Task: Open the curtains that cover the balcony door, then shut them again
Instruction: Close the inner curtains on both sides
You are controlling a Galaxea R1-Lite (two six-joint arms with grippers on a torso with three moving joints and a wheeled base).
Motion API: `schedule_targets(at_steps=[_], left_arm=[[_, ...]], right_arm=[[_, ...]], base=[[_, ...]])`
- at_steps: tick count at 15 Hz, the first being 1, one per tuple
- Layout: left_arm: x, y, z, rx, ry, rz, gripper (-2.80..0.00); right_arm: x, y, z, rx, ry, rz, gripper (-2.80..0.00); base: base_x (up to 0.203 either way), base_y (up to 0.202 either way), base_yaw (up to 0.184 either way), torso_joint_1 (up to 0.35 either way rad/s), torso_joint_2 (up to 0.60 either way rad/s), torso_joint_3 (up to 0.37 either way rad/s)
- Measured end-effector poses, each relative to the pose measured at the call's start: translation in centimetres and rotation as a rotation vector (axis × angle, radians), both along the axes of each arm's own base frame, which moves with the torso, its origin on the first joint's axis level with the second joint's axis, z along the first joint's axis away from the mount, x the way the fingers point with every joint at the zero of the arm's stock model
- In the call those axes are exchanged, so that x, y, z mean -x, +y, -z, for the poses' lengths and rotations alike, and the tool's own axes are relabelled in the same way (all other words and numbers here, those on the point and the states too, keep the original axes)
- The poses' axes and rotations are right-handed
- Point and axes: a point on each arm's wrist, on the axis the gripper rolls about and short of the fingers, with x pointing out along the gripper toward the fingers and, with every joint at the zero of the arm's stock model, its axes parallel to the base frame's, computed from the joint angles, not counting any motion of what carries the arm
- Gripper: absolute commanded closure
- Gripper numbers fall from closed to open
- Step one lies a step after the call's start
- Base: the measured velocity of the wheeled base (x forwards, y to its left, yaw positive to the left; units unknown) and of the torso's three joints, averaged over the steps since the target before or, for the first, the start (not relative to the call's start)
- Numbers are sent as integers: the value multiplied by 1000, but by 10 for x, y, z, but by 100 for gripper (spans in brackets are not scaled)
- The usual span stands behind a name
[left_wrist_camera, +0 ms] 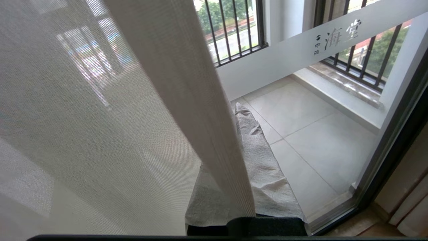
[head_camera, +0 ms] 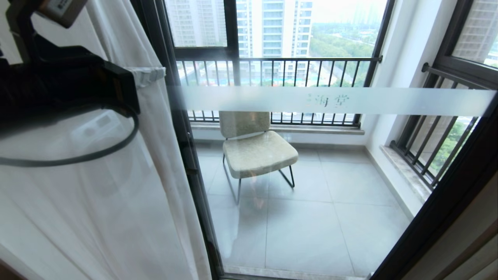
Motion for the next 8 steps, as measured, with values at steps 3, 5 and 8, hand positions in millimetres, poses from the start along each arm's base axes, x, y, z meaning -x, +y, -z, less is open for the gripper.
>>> schedule_targets(at_steps=[3, 5, 8], left_arm=[[-13, -25, -2, -13, -2, 65, 0], [-22, -41, -4, -12, -3, 103, 0], [-35, -66, -2, -15, 3, 149, 0]], right_arm=[[0, 0, 0, 0, 0, -1, 0], [0, 0, 0, 0, -1, 0, 0], [0, 0, 0, 0, 0, 0, 0]], base=[[0, 0, 0, 0, 0, 0], [0, 0, 0, 0, 0, 0], [0, 0, 0, 0, 0, 0]])
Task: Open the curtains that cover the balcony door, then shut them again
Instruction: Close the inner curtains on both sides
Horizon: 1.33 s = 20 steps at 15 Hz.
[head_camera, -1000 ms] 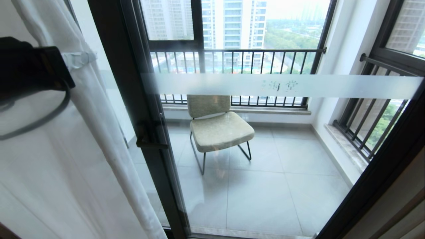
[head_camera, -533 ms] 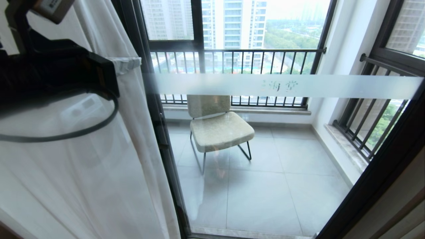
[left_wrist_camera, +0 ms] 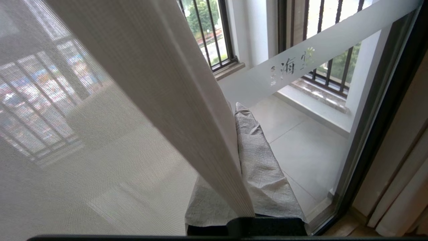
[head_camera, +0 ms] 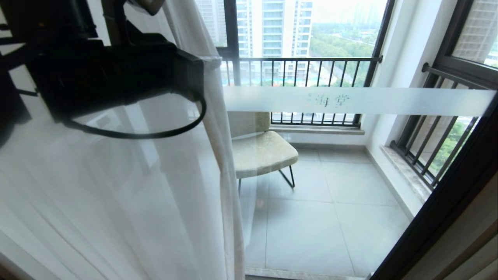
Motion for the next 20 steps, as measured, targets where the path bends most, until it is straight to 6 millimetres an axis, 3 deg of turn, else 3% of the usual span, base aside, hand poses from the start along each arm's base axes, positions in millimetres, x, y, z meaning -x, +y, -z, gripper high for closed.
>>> schedule_targets(at_steps=[5, 14, 17, 20], left_arm=[[-8, -32, 7, -10, 13, 66, 0], [-10, -56, 20, -23, 27, 119, 0], [-13, -54, 21, -16, 33, 69, 0], [-21, -28, 18, 12, 51, -49, 0]], right_arm=[[0, 0, 0, 0, 0, -1, 0], [0, 0, 0, 0, 0, 0, 0], [0, 0, 0, 0, 0, -1, 0], [0, 0, 0, 0, 0, 0, 0]], base=[[0, 0, 0, 0, 0, 0], [0, 0, 0, 0, 0, 0], [0, 0, 0, 0, 0, 0], [0, 0, 0, 0, 0, 0]])
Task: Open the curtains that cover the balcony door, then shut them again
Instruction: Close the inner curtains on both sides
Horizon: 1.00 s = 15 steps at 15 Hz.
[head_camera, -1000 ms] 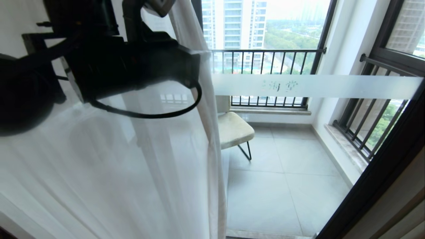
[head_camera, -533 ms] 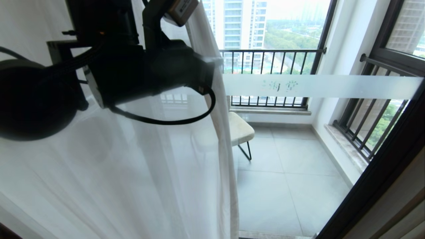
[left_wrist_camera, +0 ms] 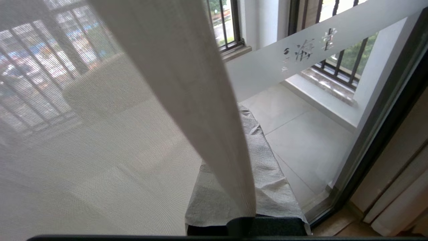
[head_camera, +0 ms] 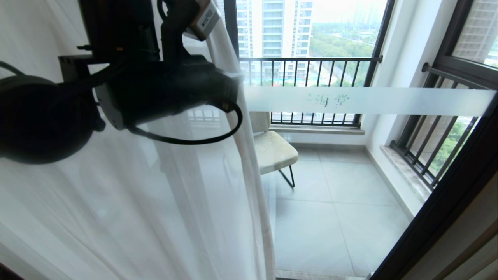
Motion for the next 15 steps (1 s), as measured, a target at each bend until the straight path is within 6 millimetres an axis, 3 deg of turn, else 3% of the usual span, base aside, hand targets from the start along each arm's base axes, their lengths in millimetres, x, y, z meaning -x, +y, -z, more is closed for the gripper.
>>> schedule_targets(at_steps=[6, 9, 11, 15], left_arm=[[-1, 106, -4, 30, 5, -325, 0], [4, 147, 1, 57, 25, -465, 0], [5, 159, 2, 110, 46, -512, 0], [4, 164, 5, 139, 64, -537, 0]], right_arm=[[0, 0, 0, 0, 0, 0, 0], [0, 0, 0, 0, 0, -1, 0], [0, 0, 0, 0, 0, 0, 0], [0, 0, 0, 0, 0, 0, 0]], base=[[0, 0, 0, 0, 0, 0], [0, 0, 0, 0, 0, 0], [0, 0, 0, 0, 0, 0], [0, 0, 0, 0, 0, 0]])
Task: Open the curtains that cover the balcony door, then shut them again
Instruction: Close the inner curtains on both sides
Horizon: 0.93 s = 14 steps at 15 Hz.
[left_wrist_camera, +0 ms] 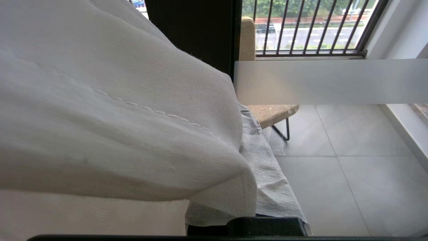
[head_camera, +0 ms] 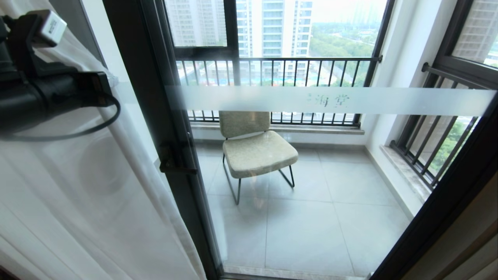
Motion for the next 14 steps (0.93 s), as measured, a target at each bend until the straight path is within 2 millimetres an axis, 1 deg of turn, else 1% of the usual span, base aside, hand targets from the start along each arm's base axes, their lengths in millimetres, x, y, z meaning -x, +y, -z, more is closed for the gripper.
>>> schedule_targets(at_steps=[1, 2, 6, 9, 11, 14], left_arm=[[0, 0, 0, 1, -1, 0, 0], [0, 0, 0, 1, -3, -1, -280], [2, 1, 2, 2, -9, -4, -280], [12, 4, 7, 0, 2, -14, -280], [27, 8, 10, 0, 8, -23, -280], [61, 14, 18, 1, 13, -41, -280]], right_arm=[[0, 0, 0, 0, 0, 0, 0], [0, 0, 0, 0, 0, 0, 0], [0, 0, 0, 0, 0, 1, 0], [0, 0, 0, 0, 0, 0, 0], [0, 0, 0, 0, 0, 0, 0], [0, 0, 0, 0, 0, 0, 0]], base=[[0, 0, 0, 0, 0, 0], [0, 0, 0, 0, 0, 0], [0, 0, 0, 0, 0, 0], [0, 0, 0, 0, 0, 0], [0, 0, 0, 0, 0, 0], [0, 0, 0, 0, 0, 0]])
